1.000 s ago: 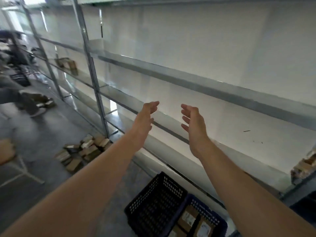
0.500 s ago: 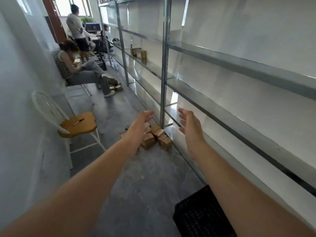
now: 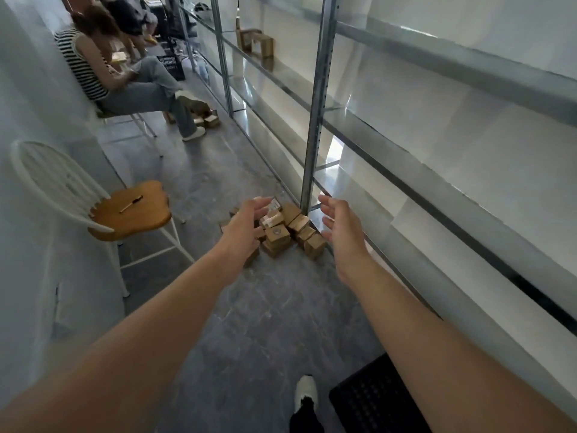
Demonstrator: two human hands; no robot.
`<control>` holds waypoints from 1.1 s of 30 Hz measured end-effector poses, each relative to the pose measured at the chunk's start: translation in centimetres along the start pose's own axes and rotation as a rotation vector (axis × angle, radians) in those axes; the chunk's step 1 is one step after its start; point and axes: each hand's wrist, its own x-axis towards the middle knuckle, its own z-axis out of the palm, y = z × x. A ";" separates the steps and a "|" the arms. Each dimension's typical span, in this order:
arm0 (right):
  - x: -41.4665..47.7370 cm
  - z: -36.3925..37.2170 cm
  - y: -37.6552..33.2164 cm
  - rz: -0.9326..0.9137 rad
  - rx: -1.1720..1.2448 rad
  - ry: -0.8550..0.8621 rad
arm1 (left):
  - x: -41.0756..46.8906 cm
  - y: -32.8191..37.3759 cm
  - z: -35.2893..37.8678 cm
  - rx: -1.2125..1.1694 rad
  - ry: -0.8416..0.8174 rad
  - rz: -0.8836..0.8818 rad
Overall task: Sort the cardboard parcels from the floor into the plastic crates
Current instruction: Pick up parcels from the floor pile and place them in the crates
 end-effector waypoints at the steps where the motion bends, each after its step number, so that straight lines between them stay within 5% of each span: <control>1: 2.3 0.1 0.4 0.006 -0.002 -0.005 | 2.3 -0.1 0.2 -0.022 0.007 -0.011; 25: 49.7 13.1 5.8 0.371 -0.123 -0.005 | 53.3 2.0 -3.0 -0.013 -0.013 -0.358; 33: 61.7 15.9 13.3 0.409 -0.172 -0.074 | 67.9 -4.2 -3.4 -0.006 0.095 -0.434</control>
